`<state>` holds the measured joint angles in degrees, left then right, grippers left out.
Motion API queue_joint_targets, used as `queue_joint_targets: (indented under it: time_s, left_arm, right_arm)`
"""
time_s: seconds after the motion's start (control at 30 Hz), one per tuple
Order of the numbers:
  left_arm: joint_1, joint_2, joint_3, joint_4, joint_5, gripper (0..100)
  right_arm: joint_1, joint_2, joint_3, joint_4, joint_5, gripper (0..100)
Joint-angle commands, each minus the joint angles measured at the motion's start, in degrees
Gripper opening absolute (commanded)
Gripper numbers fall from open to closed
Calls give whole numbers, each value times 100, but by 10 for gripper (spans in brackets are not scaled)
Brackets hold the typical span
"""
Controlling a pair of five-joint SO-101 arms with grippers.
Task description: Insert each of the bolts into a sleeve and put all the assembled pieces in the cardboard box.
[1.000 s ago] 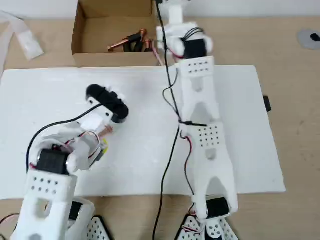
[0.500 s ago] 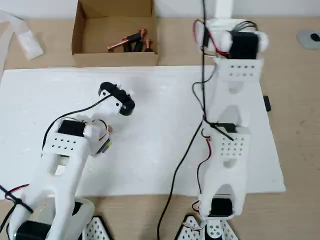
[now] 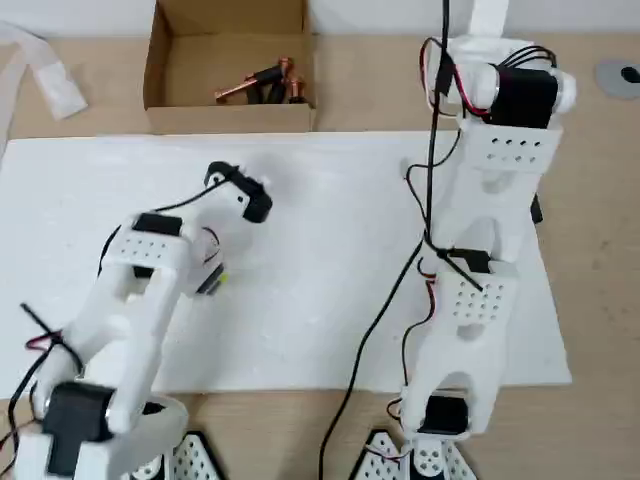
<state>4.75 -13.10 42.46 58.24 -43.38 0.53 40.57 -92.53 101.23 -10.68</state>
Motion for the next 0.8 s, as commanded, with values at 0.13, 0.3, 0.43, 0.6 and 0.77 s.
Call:
queue_joint_targets:
  time_s: [0.13,0.3,0.43,0.6,0.77]
  left_arm:
    - [-88,470,-958,-18,-53,122]
    - [-88,462,-1512,914,-387,122]
    - [-290,242,-2514,1793,-923,125]
    - [-826,207,-3543,1881,-1767,126]
    - [-976,1112,-3921,1908,-2075,126]
  right_arm:
    - [127,-453,-303,114,-18,246]
    - [127,-426,-295,105,-18,246]
    - [92,-418,-286,97,-35,246]
    - [101,-242,-286,97,-44,246]
    - [127,-40,-295,105,-44,246]
